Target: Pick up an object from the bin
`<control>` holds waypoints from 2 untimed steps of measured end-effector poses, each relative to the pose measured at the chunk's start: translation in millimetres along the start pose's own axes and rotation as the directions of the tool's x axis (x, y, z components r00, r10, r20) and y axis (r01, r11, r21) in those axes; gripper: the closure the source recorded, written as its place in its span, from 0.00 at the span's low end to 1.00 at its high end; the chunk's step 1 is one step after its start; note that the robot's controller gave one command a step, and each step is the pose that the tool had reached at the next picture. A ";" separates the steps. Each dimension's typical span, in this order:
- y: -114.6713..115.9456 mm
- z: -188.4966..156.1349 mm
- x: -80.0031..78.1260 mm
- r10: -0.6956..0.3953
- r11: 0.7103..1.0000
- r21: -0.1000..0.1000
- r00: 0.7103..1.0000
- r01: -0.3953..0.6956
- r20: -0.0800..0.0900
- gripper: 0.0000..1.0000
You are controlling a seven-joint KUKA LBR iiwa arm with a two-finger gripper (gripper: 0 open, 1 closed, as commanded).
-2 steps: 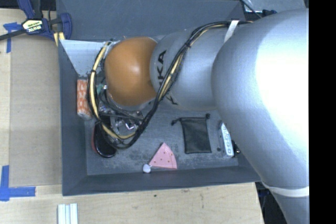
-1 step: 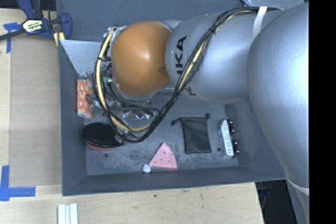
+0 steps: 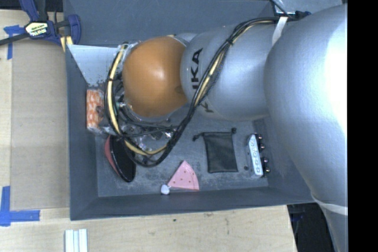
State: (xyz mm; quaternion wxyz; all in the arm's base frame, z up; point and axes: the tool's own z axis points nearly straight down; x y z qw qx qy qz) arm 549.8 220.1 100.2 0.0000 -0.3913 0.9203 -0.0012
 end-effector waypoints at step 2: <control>-7.8 22.8 -12.4 -0.325 0.946 0.011 0.945 0.325 0.022 1.00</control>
Offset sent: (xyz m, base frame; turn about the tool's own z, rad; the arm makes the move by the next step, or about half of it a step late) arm 0.0103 -0.0046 -0.0302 -0.3717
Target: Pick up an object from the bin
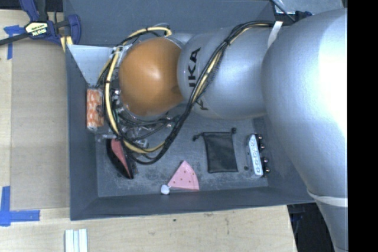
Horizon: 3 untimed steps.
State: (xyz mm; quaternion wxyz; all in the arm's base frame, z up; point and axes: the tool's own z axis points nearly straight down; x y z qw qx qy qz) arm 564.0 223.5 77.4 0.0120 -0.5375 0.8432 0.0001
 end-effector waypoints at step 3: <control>-0.2 -8.1 1.6 -0.016 1.000 -0.001 1.000 0.016 -0.003 1.00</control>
Offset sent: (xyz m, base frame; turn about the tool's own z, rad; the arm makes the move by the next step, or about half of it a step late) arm 0.0002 -0.0001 0.0208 0.0000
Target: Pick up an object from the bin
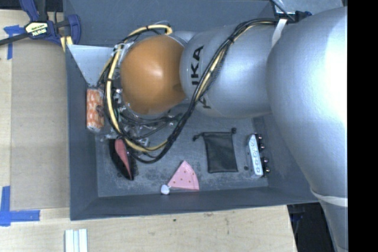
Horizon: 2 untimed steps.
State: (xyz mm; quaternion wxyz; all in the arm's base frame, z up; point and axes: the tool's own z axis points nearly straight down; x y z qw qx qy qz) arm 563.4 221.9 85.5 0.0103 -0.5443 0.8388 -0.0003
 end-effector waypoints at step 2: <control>0.9 -16.7 1.0 0.002 1.000 -0.004 1.000 -0.002 -0.003 1.00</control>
Offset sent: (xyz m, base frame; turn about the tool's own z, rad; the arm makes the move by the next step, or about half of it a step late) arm -0.0001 0.0001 0.0448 0.0000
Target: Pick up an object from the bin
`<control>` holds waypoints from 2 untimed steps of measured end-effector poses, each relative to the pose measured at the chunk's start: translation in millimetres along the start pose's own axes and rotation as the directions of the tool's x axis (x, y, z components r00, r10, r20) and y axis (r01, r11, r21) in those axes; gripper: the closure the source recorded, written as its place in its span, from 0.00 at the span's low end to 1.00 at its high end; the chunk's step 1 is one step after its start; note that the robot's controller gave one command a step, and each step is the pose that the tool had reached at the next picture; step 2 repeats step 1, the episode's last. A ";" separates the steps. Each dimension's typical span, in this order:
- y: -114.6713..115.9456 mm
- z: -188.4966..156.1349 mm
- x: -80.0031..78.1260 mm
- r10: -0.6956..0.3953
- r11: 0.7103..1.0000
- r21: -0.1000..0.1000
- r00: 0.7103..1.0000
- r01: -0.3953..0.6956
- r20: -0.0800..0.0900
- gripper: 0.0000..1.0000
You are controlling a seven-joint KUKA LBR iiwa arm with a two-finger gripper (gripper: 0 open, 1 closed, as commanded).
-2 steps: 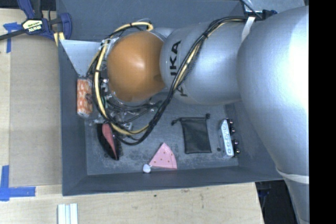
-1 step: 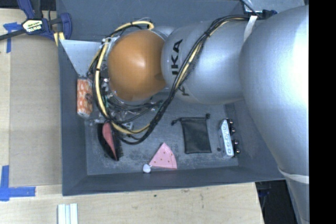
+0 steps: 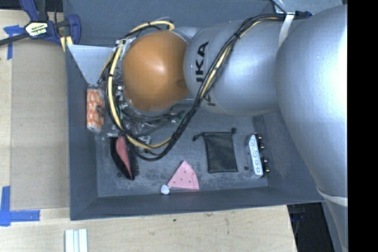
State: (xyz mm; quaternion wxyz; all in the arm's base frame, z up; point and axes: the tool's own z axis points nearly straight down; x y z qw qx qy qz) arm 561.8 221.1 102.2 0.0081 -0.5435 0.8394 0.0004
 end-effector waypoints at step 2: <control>-0.8 -9.8 -0.9 0.001 1.000 0.003 1.000 -0.001 0.003 1.00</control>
Offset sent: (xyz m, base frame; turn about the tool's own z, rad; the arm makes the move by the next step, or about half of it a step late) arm 0.0000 0.0002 0.0476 0.0000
